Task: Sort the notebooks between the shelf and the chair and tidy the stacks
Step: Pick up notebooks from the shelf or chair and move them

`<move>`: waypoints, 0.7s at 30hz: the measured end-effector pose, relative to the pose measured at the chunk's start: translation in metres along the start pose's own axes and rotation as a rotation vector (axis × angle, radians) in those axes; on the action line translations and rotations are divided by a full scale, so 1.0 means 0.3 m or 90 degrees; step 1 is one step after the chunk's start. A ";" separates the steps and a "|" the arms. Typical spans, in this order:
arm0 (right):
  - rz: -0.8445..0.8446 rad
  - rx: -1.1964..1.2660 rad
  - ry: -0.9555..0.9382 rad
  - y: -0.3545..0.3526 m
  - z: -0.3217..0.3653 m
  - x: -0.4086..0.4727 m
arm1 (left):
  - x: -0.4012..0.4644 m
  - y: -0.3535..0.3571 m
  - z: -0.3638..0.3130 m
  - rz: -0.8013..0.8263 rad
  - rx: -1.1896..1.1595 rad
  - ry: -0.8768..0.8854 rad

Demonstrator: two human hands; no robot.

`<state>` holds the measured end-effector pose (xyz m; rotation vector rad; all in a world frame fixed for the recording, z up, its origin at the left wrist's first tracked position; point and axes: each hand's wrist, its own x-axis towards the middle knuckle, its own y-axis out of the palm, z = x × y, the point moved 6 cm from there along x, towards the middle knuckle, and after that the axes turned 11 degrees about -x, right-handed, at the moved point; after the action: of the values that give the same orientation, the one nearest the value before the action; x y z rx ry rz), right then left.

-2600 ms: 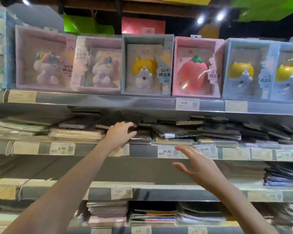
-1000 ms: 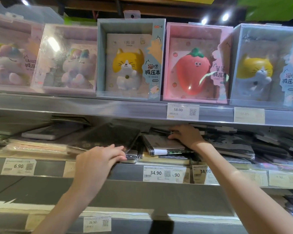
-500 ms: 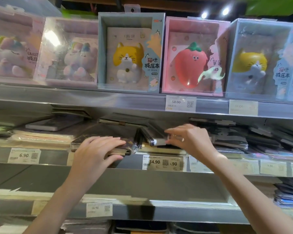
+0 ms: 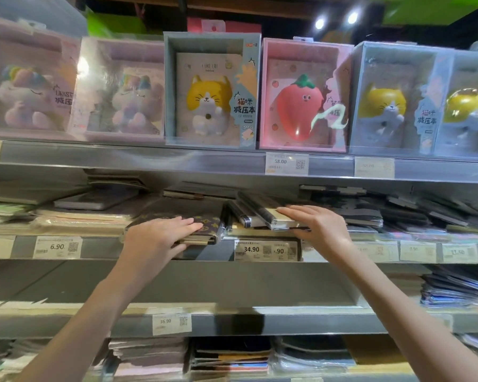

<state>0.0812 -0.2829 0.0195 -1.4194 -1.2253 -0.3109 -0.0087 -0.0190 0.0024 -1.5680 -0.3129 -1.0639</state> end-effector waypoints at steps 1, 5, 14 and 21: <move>-0.026 -0.014 -0.018 -0.025 0.023 -0.016 | -0.014 -0.020 -0.014 -0.009 0.001 0.021; -0.096 -0.054 -0.047 -0.117 0.110 -0.076 | -0.082 -0.089 -0.063 -0.056 -0.008 0.085; -0.166 -0.041 -0.069 -0.353 0.269 -0.227 | -0.190 -0.254 -0.189 -0.179 -0.031 0.130; -0.209 -0.022 -0.088 -0.521 0.310 -0.329 | -0.319 -0.359 -0.350 -0.225 -0.043 0.138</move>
<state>-0.1254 -0.2872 0.0050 -1.2830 -1.5767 -0.4660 -0.1845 -0.0465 -0.0081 -1.4712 -0.4182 -1.5205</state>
